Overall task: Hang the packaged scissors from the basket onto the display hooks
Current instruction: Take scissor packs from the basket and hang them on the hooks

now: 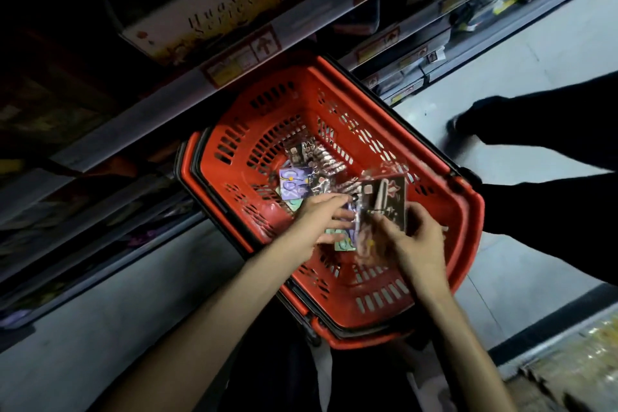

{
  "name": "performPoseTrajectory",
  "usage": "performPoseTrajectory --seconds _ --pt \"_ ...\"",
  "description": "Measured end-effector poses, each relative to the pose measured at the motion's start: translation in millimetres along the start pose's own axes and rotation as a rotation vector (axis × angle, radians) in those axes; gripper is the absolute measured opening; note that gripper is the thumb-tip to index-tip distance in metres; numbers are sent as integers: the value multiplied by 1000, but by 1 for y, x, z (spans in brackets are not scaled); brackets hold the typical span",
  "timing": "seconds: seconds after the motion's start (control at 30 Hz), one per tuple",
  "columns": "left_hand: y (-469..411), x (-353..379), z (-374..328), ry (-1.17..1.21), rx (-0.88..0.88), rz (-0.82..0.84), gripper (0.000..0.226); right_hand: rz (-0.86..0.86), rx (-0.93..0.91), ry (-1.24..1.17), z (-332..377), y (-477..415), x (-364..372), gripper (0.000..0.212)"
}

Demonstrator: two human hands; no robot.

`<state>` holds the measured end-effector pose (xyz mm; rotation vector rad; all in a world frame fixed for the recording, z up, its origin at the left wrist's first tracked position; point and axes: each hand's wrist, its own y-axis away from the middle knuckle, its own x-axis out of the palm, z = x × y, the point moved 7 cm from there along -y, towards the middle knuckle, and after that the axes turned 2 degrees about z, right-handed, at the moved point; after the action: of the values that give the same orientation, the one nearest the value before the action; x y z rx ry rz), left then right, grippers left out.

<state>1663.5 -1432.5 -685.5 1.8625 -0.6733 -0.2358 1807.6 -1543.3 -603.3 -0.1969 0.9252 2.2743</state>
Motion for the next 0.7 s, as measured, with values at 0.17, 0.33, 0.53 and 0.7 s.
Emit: performPoseTrajectory --seconds 0.17,0.33,0.53,0.7 --pt "-48 -15 -15 -557 105 -262 13 -46 -140 485 4 11 -9 24" --pt "-88 -24 -18 -1098 101 -391 52 -43 -179 674 4 12 -11 32" --pt "-132 -26 5 -1157 41 -479 90 -33 -197 689 2 8 -9 33" --pt "-143 -31 11 -1189 128 -590 79 -81 -224 662 2 5 -9 19"
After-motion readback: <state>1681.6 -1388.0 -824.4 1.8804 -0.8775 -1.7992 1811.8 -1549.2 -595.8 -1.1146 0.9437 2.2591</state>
